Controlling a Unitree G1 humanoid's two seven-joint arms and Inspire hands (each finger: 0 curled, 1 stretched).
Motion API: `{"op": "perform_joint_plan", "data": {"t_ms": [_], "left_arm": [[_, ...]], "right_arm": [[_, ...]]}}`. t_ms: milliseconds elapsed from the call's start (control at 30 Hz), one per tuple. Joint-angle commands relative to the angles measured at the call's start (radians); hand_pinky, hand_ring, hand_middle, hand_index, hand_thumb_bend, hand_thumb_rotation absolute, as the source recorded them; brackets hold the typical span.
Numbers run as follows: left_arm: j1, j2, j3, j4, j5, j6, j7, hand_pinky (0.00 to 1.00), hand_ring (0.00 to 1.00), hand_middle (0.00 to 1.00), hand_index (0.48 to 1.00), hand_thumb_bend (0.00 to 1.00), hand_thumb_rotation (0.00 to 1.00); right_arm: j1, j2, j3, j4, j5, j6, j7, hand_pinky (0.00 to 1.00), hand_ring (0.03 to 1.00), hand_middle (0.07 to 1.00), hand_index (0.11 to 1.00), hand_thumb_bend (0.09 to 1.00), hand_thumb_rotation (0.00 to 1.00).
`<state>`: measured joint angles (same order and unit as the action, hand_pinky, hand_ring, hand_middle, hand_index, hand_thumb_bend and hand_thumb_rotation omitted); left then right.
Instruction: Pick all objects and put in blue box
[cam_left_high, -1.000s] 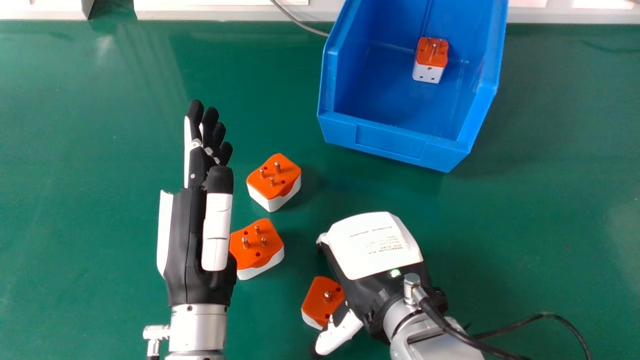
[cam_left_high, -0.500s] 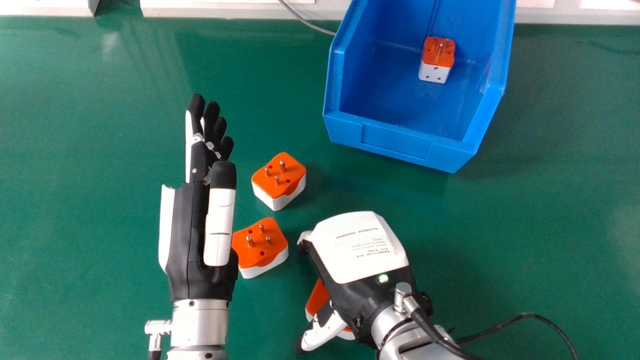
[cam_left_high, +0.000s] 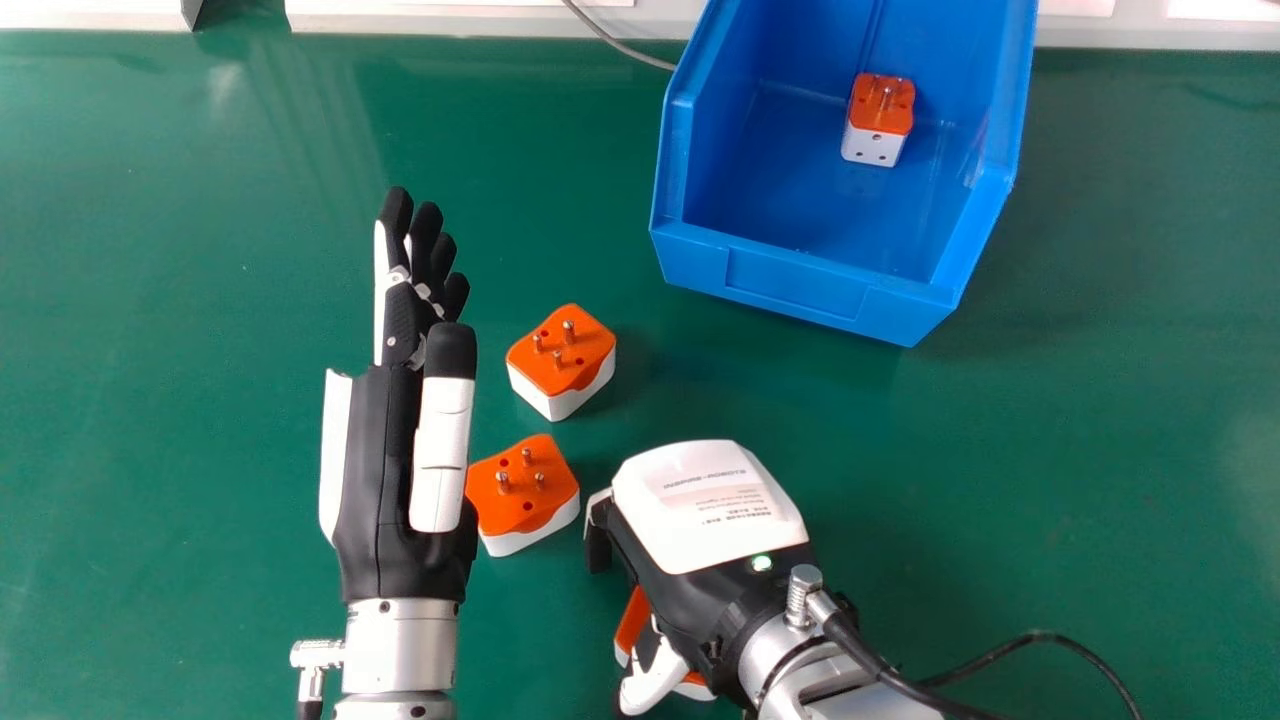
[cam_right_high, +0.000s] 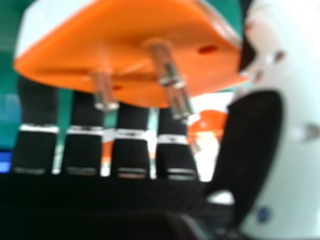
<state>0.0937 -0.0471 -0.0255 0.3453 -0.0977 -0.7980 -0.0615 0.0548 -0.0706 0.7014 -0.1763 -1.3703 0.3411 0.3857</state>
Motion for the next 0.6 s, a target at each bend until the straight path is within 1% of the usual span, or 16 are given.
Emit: {"op": "perform_joint_plan", "data": {"t_ms": [0, 133, 167, 200, 300, 333, 433, 467, 567], "left_arm": [[0.005, -0.025, -0.009, -0.023, 0.004, -0.007, -0.004, 1.00, 1.00, 1.00, 1.000, 0.81, 0.91], [0.008, -0.025, -0.010, -0.028, -0.002, -0.002, -0.007, 1.00, 1.00, 1.00, 1.000, 0.81, 0.91], [0.008, -0.025, -0.009, -0.028, -0.001, -0.002, -0.007, 1.00, 1.00, 1.00, 1.000, 0.81, 0.91], [0.008, -0.025, -0.008, -0.027, -0.001, -0.002, -0.006, 1.00, 1.00, 1.00, 1.000, 0.81, 0.91], [0.008, -0.024, -0.007, -0.025, -0.001, 0.000, -0.006, 1.00, 1.00, 1.00, 1.000, 0.81, 0.91], [0.008, -0.024, -0.007, -0.024, -0.001, -0.002, -0.007, 1.00, 1.00, 1.00, 1.000, 0.81, 0.91], [0.007, -0.022, -0.007, -0.018, -0.008, -0.008, -0.015, 1.00, 1.00, 1.00, 1.000, 0.81, 0.91], [0.007, -0.022, -0.007, -0.016, -0.009, -0.009, -0.016, 1.00, 1.00, 1.00, 1.000, 0.81, 0.91], [0.007, -0.022, -0.006, -0.014, -0.008, -0.010, -0.018, 1.00, 1.00, 1.00, 1.000, 0.81, 0.91]], "right_arm": [[0.018, 0.009, 0.019, -0.035, 0.000, 0.009, 0.014, 0.33, 0.413, 0.511, 0.578, 0.613, 0.09], [0.017, 0.007, 0.024, -0.041, -0.012, 0.016, 0.025, 0.33, 0.413, 0.511, 0.578, 0.613, 0.09], [0.015, 0.006, 0.026, -0.041, -0.012, 0.016, 0.030, 0.33, 0.413, 0.511, 0.578, 0.613, 0.09], [0.013, 0.007, 0.026, -0.042, -0.012, 0.019, 0.034, 0.33, 0.409, 0.505, 0.568, 0.594, 0.07], [0.018, 0.013, 0.026, -0.045, -0.007, 0.027, 0.023, 0.33, 0.409, 0.505, 0.568, 0.594, 0.07], [0.020, 0.013, 0.026, -0.045, -0.004, 0.027, 0.017, 0.34, 0.403, 0.498, 0.563, 0.577, 0.06], [0.023, 0.013, 0.029, -0.042, -0.003, 0.026, 0.001, 0.34, 0.403, 0.498, 0.563, 0.577, 0.06], [0.023, 0.013, 0.029, -0.043, 0.000, 0.025, 0.000, 0.34, 0.402, 0.494, 0.556, 0.565, 0.05], [0.024, 0.008, 0.029, -0.044, 0.002, 0.020, -0.006, 0.34, 0.397, 0.488, 0.553, 0.555, 0.04]]}}
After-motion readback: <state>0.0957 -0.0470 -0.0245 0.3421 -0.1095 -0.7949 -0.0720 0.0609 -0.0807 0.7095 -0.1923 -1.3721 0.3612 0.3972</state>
